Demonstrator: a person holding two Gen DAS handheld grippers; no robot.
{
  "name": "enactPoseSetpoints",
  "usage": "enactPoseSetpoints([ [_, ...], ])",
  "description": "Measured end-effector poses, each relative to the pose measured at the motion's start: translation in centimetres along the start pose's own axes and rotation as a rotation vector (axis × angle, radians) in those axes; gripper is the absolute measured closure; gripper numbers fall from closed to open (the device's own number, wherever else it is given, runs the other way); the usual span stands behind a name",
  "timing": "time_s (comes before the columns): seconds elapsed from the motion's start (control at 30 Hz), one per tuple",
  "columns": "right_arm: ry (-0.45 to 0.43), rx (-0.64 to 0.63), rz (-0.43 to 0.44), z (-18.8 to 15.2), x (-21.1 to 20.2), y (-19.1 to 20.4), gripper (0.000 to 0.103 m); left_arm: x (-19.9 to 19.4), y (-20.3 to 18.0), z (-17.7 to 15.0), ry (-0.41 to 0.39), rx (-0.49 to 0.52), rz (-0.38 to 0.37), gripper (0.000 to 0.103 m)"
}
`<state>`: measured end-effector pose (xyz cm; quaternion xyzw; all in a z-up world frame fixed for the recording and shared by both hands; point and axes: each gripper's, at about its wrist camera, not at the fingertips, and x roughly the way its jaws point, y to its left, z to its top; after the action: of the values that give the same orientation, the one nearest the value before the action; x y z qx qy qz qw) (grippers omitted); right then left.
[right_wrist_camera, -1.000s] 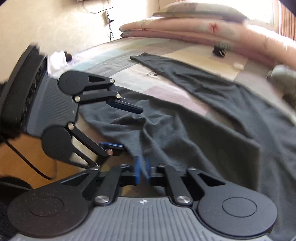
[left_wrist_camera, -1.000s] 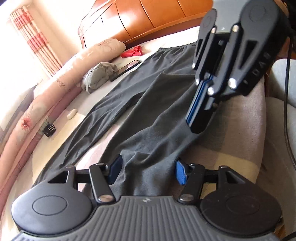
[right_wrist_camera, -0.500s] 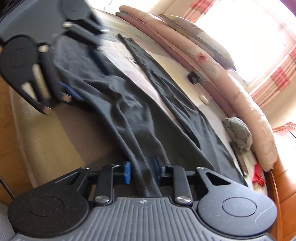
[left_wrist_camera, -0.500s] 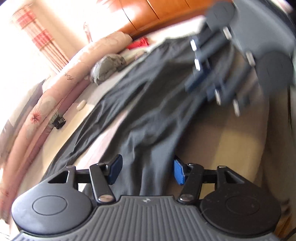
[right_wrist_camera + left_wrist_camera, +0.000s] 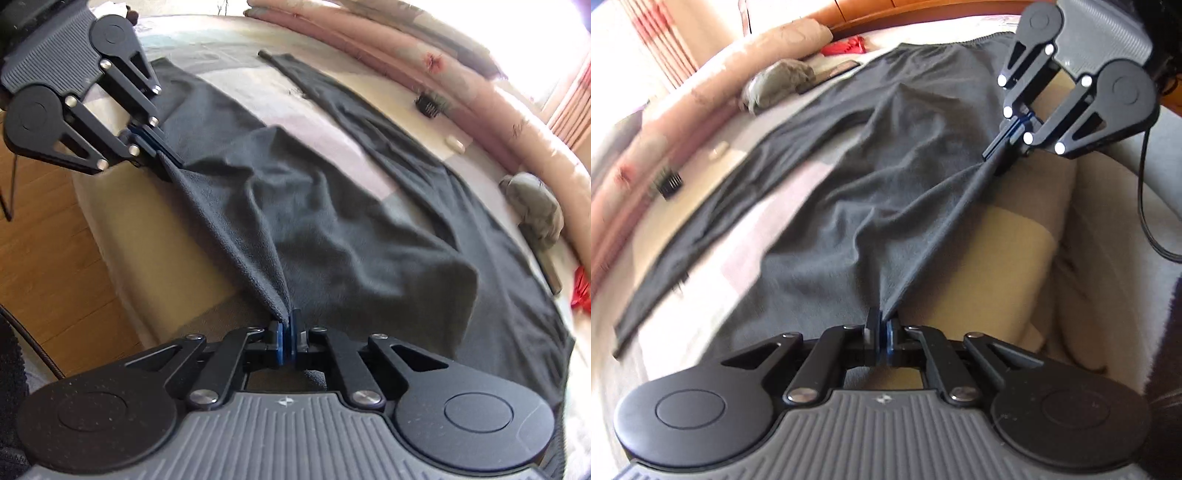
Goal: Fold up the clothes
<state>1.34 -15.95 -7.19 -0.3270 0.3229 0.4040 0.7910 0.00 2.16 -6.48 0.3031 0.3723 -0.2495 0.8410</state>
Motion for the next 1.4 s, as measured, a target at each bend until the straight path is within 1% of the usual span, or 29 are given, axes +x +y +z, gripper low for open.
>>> enactPoseSetpoints([
  [0.07, 0.001, 0.033, 0.034, 0.0, -0.5, -0.3, 0.089, -0.6, 0.4, -0.4, 0.003, -0.051, -0.022, 0.091],
  [0.17, -0.02, 0.097, 0.065, 0.0, -1.4, -0.9, 0.086, -2.0, 1.5, -1.5, -0.006, -0.146, -0.044, 0.09],
  [0.23, -0.038, 0.136, 0.076, -0.1, -2.0, -1.4, 0.086, -3.0, 2.7, -2.5, 0.0, -0.219, -0.027, 0.09],
  [0.27, -0.047, 0.156, 0.081, -0.1, -2.3, -1.7, 0.085, -3.3, 3.7, -3.4, 0.001, -0.291, -0.017, 0.089],
  [0.3, -0.056, 0.176, 0.085, -0.1, -2.6, -2.0, 0.081, -3.7, 4.8, -4.4, 0.002, -0.368, -0.007, 0.084],
  [0.33, -0.067, 0.199, 0.089, 0.0, -2.8, -2.2, 0.08, -4.1, 5.9, -5.3, 0.002, -0.444, 0.003, 0.081],
  [0.37, -0.079, 0.223, 0.096, 0.0, -3.0, -2.5, 0.075, -4.4, 7.0, -6.2, 0.003, -0.521, 0.014, 0.075],
  [0.4, -0.092, 0.247, 0.103, 0.0, -3.2, -2.7, 0.07, -4.8, 8.1, -7.1, 0.004, -0.598, 0.024, 0.073],
  [0.43, -0.105, 0.272, 0.105, -0.1, -3.5, -2.9, 0.068, -5.2, 9.2, -8.1, 0.004, -0.675, 0.034, 0.073],
  [0.5, -0.129, 0.314, 0.102, -0.1, -4.1, -3.1, 0.059, -5.4, 11.4, -11.1, -0.017, -0.887, 0.024, 0.073],
  [0.57, -0.155, 0.354, 0.089, -0.2, -4.6, -3.3, 0.055, -5.7, 13.3, -14.2, -0.035, -1.108, 0.017, 0.072],
  [0.6, -0.166, 0.374, 0.092, -0.2, -4.9, -3.4, 0.052, -5.9, 13.9, -15.7, -0.054, -1.197, 0.022, 0.071],
  [0.63, -0.177, 0.395, 0.095, -0.3, -5.1, -3.5, 0.051, -6.0, 14.4, -17.3, -0.075, -1.283, 0.028, 0.07],
  [0.7, -0.196, 0.43, 0.092, -0.4, -5.5, -3.7, 0.046, -6.4, 15.1, -20.2, -0.101, -1.439, 0.056, 0.066],
  [0.73, -0.203, 0.445, 0.091, -0.4, -5.8, -3.7, 0.046, -6.6, 15.4, -21.6, -0.113, -1.516, 0.071, 0.064],
  [0.77, -0.211, 0.459, 0.087, -0.5, -5.9, -3.8, 0.045, -6.6, 15.7, -22.9, -0.138, -1.583, 0.069, 0.062],
  [0.8, -0.219, 0.472, 0.086, -0.5, -6.1, -3.9, 0.043, -6.5, 15.9, -24.1, -0.164, -1.649, 0.064, 0.062],
  [0.87, -0.233, 0.5, 0.084, -0.7, -6.4, -4.1, 0.042, -6.2, 16.3, -26.3, -0.25, -1.761, 0.021, 0.06],
  [0.93, -0.241, 0.525, 0.08, -0.7, -6.5, -4.3, 0.042, -5.7, 16.7, -27.4, -0.315, -1.813, 0.014, 0.059],
  [1.07, -0.262, 0.56, 0.065, -0.7, -7.0, -4.6, 0.042, -4.7, 17.7, -28.4, -0.394, -1.862, 0.045, 0.059],
  [1.23, -0.271, 0.588, 0.063, -0.9, -7.1, -4.8, 0.04, -3.4, 19.2, -29.3, -0.47, -1.92, 0.046, 0.059],
  [1.27, -0.27, 0.589, 0.061, -0.9, -7.1, -4.7, 0.04, -3.0, 19.5, -29.2, -0.478, -1.922, 0.042, 0.059],
  [1.33, -0.27, 0.59, 0.06, -0.9, -7.0, -4.7, 0.04, -2.6, 20.0, -28.6, -0.468, -1.889, 0.048, 0.058],
  [1.4, -0.272, 0.592, 0.059, -0.9, -7.0, -4.7, 0.039, -2.4, 20.3, -27.8, -0.456, -1.847, 0.074, 0.057],
])
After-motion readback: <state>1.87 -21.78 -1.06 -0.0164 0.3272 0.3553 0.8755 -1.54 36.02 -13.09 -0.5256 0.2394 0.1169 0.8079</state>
